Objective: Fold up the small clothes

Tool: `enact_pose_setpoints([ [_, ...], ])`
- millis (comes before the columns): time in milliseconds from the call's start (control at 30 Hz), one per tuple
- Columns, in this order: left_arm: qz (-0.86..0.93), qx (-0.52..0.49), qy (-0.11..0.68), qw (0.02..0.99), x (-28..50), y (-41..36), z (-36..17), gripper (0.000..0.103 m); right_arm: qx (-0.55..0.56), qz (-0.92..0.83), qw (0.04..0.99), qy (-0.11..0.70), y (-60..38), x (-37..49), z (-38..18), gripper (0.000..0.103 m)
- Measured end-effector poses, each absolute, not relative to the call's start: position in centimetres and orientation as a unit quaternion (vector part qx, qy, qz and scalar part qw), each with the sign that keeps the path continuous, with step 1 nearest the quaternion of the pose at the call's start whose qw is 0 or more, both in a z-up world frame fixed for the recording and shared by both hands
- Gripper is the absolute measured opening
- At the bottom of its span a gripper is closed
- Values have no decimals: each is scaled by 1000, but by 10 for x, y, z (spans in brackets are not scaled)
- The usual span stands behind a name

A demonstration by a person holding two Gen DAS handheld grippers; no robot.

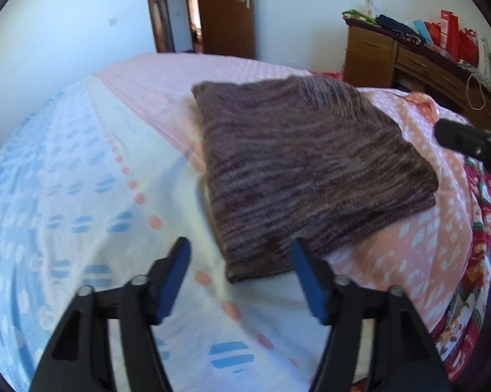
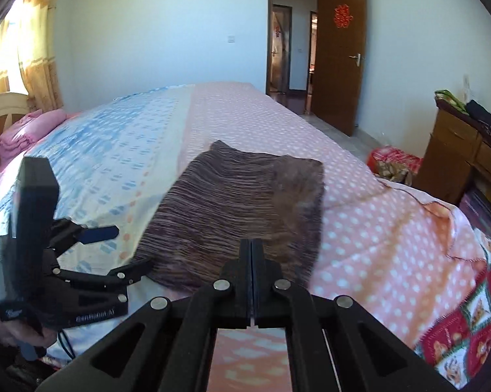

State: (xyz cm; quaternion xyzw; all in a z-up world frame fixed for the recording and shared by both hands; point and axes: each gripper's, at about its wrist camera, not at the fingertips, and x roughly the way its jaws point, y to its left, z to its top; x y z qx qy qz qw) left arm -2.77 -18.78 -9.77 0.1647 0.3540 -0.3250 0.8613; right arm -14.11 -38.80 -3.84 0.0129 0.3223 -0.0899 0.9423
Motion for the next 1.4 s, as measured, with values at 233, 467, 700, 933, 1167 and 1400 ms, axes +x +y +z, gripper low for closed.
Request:
enact_pose_setpoints([
  [233,-310,167,317,881,-42,-182,-75,73,41,-101,909,401,-403,-120,-86,0],
  [467,-304,157,293,893,-54,-179,-57,85,65,-120,920,368,-414,-171,-52,0],
  [700,-300,122,259,910,-76,-169,-27,103,27,-155,946,282,-393,-233,3,78],
  [933,-288,109,241,920,-100,-160,-4,103,-39,-181,955,232,-362,-270,41,79],
  [1167,-291,88,232,924,-121,-150,13,103,-82,-201,958,189,-345,-292,66,79],
  [1400,-280,86,209,933,-142,-146,31,103,-72,-210,965,138,-341,-308,87,80],
])
